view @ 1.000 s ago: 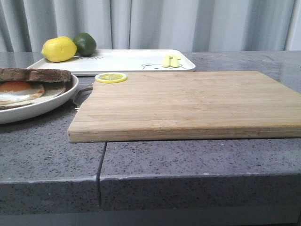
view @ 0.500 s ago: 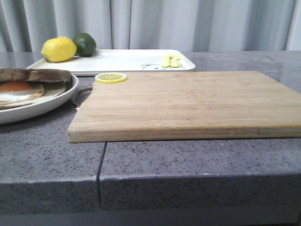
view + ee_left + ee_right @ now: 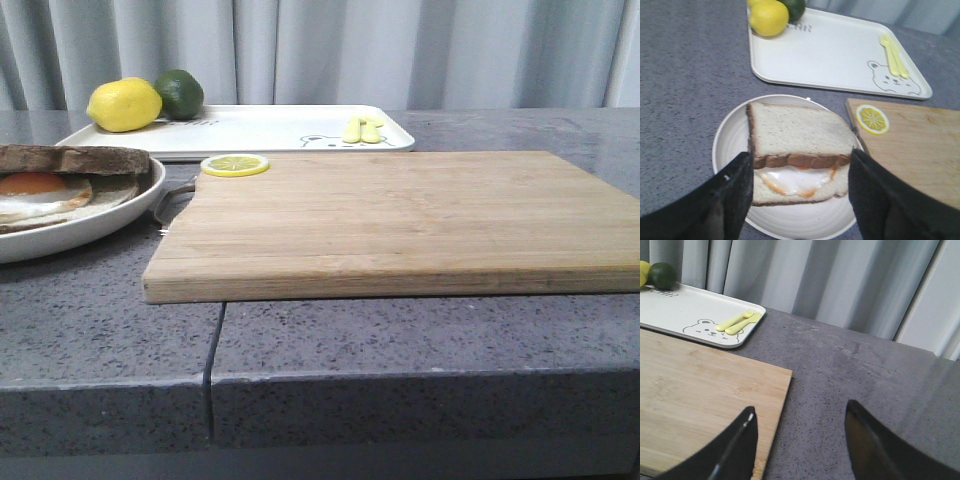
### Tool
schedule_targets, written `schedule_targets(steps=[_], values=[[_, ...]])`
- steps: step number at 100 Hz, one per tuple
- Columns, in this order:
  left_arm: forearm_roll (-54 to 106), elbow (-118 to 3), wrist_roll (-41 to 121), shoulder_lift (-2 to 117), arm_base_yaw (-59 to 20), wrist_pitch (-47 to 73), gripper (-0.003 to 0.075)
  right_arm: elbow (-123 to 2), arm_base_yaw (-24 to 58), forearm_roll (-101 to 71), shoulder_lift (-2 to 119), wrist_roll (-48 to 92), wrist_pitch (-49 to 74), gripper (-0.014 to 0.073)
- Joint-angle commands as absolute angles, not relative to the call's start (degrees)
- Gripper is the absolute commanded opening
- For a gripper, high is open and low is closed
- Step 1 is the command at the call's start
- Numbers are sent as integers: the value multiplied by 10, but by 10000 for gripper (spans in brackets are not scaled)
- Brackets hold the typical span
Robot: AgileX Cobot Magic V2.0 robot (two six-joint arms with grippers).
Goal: Place bread and move sandwich to tray
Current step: 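Move the left gripper to the plate rim and grasp it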
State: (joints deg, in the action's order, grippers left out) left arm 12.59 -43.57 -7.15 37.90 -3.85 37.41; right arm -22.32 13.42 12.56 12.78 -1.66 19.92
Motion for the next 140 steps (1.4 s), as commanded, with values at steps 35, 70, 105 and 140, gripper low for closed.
schedule_targets(steps=[35,70,105,140], values=[[84,-456,-110,479,66,330,386,-237,130,135,132,-18,151,403],[84,-456,-96,597,67,313,386,-237,130,135,132,-18,151,403],[111,-456,-95,634,67,293,386,-237,130,135,132,-18,151,403],[161,-456,-52,661,67,292,385,-237,130,135,132,-18,151,403]])
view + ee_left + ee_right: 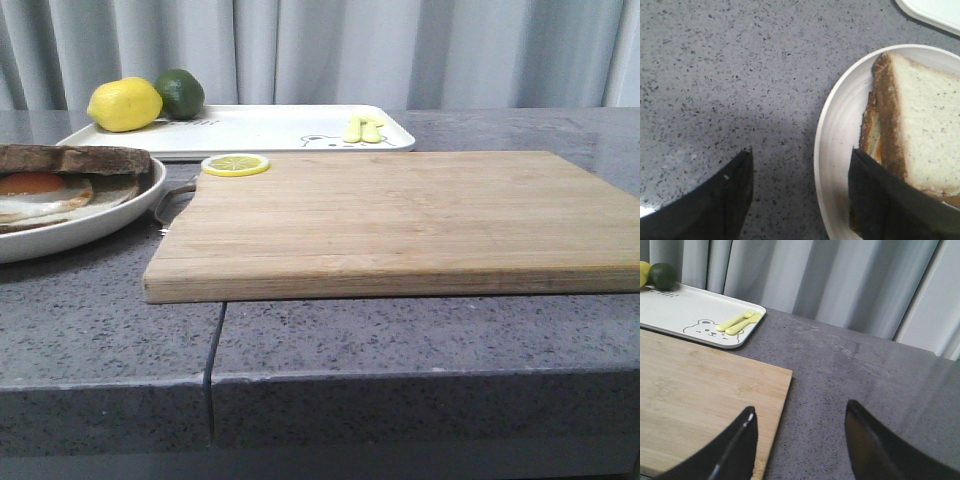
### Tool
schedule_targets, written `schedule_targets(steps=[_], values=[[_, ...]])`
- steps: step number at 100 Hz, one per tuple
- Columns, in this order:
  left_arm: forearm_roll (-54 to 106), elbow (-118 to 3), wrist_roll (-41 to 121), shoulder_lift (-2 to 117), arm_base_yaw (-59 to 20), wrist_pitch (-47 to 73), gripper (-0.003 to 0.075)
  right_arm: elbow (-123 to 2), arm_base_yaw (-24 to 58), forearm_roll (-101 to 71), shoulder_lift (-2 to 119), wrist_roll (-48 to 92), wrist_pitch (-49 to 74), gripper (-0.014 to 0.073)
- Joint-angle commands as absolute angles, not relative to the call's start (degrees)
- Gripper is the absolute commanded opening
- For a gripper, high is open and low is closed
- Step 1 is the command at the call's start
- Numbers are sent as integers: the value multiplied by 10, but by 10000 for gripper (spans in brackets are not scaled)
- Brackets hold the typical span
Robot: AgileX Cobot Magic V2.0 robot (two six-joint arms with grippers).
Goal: Place bread and move sandwich to tray
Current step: 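Move the left gripper to the plate rim and grasp it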
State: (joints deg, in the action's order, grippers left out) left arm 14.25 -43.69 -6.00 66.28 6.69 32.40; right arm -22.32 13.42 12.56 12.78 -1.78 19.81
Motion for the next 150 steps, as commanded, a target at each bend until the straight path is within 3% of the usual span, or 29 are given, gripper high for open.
schedule_targets(steps=[1,150], values=[[161,-456,-52,663,67,292,385,-237,130,135,132,-18,151,403],[186,-456,-45,735,67,277,385,-237,130,135,132,-18,147,403]])
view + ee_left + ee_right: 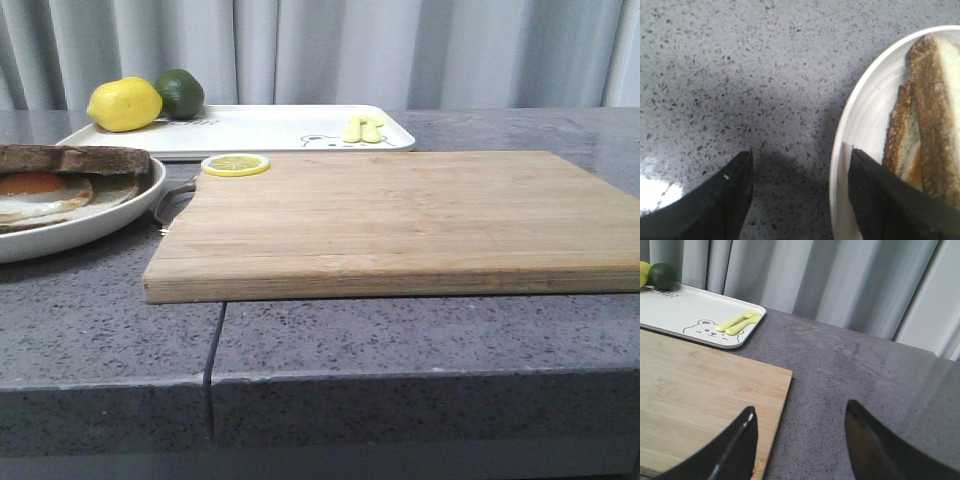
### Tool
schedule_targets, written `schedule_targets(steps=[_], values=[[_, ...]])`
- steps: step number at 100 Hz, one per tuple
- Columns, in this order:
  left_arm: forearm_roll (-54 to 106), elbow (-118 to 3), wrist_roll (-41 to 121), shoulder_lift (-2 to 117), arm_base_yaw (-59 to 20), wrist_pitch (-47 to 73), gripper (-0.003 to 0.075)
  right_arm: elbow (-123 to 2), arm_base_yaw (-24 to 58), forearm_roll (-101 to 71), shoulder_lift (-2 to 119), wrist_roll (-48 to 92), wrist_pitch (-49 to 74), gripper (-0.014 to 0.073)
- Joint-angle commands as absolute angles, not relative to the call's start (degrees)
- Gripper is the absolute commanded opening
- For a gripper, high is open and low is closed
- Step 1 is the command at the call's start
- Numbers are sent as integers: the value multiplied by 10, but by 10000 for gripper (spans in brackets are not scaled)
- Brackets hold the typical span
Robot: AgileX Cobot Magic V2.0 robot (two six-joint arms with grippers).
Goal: Place bread and move sandwich to tray
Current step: 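Move the left gripper to the plate rim and grasp it, then lift the plate with the left gripper and carry it over the tray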
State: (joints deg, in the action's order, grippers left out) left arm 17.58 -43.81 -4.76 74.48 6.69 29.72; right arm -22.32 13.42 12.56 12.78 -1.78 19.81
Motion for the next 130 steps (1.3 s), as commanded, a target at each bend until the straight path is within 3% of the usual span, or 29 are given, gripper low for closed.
schedule_targets(steps=[1,84,96,125,130], values=[[186,-456,-45,735,67,278,385,-237,130,135,132,-18,147,403],[192,-456,-45,764,67,275,379,-237,130,135,132,-18,147,403],[194,-456,-45,764,67,276,306,-237,130,135,132,-18,147,403],[210,-456,-45,764,67,277,-20,-237,130,135,132,-18,147,403],[210,-456,-45,764,67,277,-19,-237,130,135,132,-18,147,403]])
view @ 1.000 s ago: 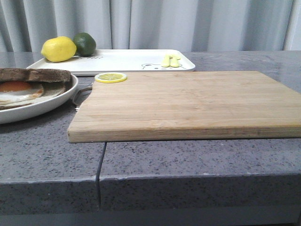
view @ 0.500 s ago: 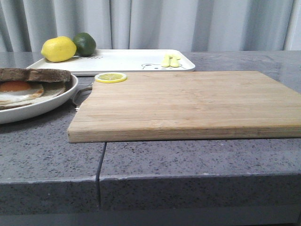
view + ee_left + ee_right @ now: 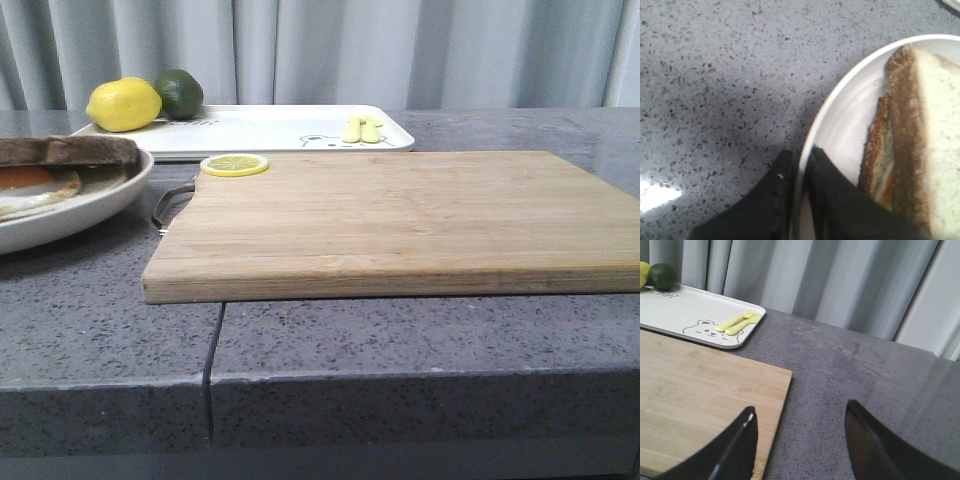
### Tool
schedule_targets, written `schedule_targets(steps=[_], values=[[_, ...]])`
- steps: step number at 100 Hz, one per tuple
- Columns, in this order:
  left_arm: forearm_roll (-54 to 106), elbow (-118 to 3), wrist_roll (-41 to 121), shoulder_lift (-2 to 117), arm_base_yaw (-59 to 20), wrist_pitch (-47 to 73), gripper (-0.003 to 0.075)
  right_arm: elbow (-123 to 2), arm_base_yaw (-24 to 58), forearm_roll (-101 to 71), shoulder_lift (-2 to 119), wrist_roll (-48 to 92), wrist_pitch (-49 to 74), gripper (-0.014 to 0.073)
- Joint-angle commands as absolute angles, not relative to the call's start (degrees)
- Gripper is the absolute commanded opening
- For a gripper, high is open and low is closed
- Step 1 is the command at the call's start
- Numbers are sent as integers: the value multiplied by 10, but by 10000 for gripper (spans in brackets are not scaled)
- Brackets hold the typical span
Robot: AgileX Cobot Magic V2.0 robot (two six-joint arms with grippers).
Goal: Place bread and move sandwich to tray
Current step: 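Lift the plate with the left gripper and carry it over the tray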
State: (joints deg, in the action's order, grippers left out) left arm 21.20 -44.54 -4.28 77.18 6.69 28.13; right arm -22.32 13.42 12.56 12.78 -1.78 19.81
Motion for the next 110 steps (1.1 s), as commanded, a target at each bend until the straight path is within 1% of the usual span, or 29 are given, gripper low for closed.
schedule_targets(steps=[1,38,76,110], values=[[211,-456,-45,764,67,277,-19,-237,130,135,132,-18,147,403],[286,-456,-45,760,67,266,-19,-237,130,135,132,-18,147,403],[392,-458,-10,693,71,267,-19,-237,130,135,132,-18,147,403],[504,-528,66,685,71,293,-19,-237,130,135,132,-18,147,403]])
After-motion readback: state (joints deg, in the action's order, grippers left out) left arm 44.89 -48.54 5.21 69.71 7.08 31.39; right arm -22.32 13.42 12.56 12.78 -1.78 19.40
